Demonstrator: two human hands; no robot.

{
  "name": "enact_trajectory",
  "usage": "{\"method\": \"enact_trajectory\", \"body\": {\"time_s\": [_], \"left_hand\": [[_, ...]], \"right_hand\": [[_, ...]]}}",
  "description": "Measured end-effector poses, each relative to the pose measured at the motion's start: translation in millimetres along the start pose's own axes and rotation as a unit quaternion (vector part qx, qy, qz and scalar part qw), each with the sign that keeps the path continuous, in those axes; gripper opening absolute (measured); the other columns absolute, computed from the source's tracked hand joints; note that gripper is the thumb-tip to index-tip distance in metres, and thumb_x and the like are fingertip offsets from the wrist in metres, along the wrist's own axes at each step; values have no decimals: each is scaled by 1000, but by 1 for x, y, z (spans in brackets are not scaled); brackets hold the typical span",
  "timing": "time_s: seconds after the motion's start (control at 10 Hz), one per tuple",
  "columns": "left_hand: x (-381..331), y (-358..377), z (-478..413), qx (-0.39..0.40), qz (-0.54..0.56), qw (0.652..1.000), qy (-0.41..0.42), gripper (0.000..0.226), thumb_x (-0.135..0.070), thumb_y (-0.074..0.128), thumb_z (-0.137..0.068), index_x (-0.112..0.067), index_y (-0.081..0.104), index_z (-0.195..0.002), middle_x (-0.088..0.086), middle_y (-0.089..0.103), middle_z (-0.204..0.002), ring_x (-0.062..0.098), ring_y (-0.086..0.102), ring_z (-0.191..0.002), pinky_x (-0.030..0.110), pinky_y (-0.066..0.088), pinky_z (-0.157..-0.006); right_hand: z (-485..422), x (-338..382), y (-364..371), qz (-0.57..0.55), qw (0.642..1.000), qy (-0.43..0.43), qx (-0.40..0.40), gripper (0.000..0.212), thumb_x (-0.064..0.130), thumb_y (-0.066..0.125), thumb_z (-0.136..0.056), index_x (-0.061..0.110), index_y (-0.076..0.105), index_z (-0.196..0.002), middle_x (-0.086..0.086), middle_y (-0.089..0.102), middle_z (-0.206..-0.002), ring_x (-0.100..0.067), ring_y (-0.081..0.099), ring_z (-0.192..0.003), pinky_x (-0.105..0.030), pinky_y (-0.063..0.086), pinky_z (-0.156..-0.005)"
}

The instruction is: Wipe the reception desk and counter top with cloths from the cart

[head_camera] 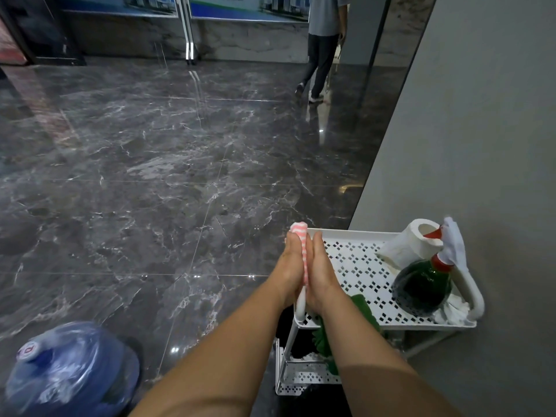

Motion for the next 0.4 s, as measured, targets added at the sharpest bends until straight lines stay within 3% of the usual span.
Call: {"method": "enact_trajectory", "body": {"time_s": [0.2, 0.3, 0.4], "left_hand": [[-1, 3, -1, 9, -48, 999, 10, 66, -59, 21, -98, -14, 48, -139, 16, 60, -129, 27, 59, -119, 39, 44, -104], [-10, -8, -4, 1, -161, 986, 33, 98, -87, 15, -76, -22, 38, -145, 12, 40, -150, 26, 40, -137, 45, 32, -114], [-28, -21, -6, -18, -266, 960, 85, 80, -71, 8, -90, -23, 27, -151, 6, 18, -160, 26, 13, -148, 50, 14, -119]], "right_hand": [[-8, 3, -11, 60, 998, 15, -25, 61, 64, 33, -95, 16, 71, -89, -7, 73, -83, -20, 68, -80, -31, 52, -70], [-5, 10, 1, 169, 985, 7, -35, 78, 84, 35, -80, 20, 69, -111, -9, 72, -102, -22, 67, -83, -34, 53, -73], [-10, 21, 9, 290, 956, -27, -37, 100, 98, 31, -64, 30, 52, -134, -3, 62, -125, -22, 64, -103, -39, 48, -93]]}}
Point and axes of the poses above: each hand's wrist, its own z-axis away from the middle knuckle, its own y-axis out of the palm, x = y × z, the point moved 4 cm from there along -z, towards the middle knuckle
